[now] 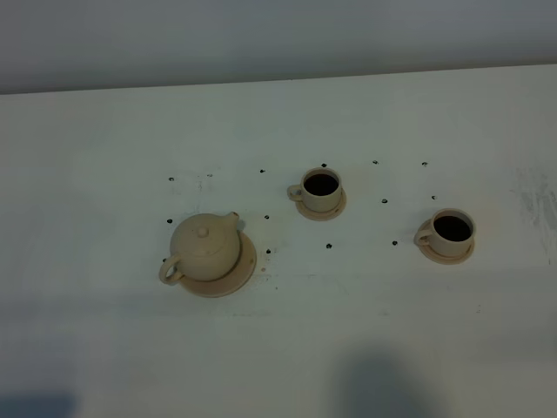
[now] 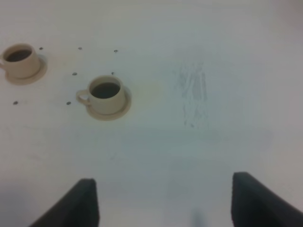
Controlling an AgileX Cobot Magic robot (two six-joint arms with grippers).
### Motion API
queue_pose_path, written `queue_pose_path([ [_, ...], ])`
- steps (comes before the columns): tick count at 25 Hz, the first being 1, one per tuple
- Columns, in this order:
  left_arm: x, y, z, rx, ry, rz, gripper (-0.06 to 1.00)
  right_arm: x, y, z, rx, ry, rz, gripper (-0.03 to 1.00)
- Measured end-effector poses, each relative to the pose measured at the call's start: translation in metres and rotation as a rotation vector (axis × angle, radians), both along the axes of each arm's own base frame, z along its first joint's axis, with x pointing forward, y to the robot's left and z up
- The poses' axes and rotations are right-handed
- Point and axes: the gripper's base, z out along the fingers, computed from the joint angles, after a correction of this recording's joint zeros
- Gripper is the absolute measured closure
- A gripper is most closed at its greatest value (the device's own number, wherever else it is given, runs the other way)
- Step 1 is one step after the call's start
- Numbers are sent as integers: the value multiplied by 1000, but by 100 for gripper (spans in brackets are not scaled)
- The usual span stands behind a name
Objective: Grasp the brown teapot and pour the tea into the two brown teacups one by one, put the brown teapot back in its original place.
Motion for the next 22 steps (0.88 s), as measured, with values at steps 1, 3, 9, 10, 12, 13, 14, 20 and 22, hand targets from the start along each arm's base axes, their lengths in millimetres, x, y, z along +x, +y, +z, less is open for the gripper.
queue_pose_path([
  [1,0,0,0,0,0,0,45,0,0,0,0,0,0,39],
  [3,0,0,0,0,0,0,45,0,0,0,0,0,0,39],
  [9,0,0,0,0,0,0,45,0,0,0,0,0,0,39],
  [10,0,0,0,1,0,-1,45,0,0,0,0,0,0,39],
  [12,0,0,0,1,0,-1,45,0,0,0,0,0,0,39],
  [13,0,0,0,1,0,-1,45,0,0,0,0,0,0,39],
  [14,0,0,0,1,0,-1,45,0,0,0,0,0,0,39],
  [20,0,0,0,1,0,-1,45,0,0,0,0,0,0,39],
  [22,0,0,0,1,0,-1,45,0,0,0,0,0,0,39],
])
